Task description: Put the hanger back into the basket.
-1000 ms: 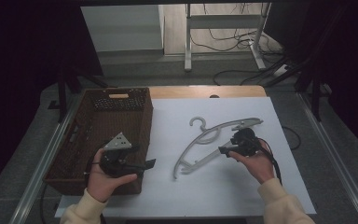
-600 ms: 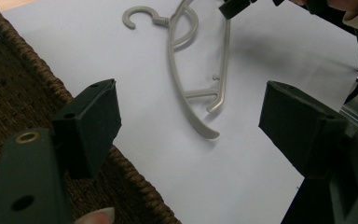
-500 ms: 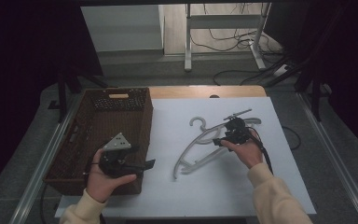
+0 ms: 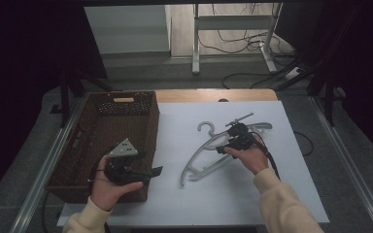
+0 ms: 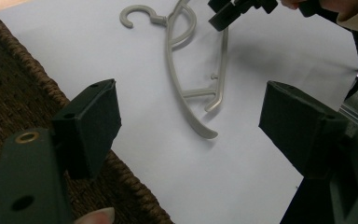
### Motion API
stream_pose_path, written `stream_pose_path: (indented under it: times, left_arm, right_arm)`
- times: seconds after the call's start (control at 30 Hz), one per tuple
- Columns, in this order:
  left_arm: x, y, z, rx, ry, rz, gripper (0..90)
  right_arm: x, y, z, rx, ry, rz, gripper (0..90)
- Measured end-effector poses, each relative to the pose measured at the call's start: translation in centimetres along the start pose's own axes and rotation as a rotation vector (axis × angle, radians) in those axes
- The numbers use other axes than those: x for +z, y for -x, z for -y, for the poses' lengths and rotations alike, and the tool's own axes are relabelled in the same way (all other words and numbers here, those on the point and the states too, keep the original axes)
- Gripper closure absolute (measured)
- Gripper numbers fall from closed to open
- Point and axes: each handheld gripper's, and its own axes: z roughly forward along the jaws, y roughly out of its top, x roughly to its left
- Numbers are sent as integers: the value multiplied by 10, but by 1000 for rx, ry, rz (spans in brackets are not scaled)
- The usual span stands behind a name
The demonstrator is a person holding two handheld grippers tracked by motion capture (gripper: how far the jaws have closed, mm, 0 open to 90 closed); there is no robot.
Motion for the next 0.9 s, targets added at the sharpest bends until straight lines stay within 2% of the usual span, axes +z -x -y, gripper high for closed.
stream_pose_path:
  times: [0.2,0.27,0.33,0.43,0.53,0.77,0.9]
  left_arm:
    - [-1,-1,1,-2,0,-1,203]
    - [-1,-1,1,-3,0,-1,203]
    - [0,-1,1,-3,-3,-1,203]
    - [1,0,1,-1,-2,1,203]
    - [1,0,1,0,-3,2,203]
    - [1,-1,1,-3,-4,5,202]
    - [0,-2,1,-1,0,6,202]
  right_arm:
    - [12,-13,-11,-15,-24,-1,337]
    - [14,-13,-15,-17,-30,9,335]
    - [16,-8,-19,17,-40,36,335]
    - [21,3,-25,81,-59,108,334]
    - [25,15,-30,148,-72,153,334]
    - [37,30,-34,237,-101,215,350]
    - [42,36,-37,275,-101,241,413]
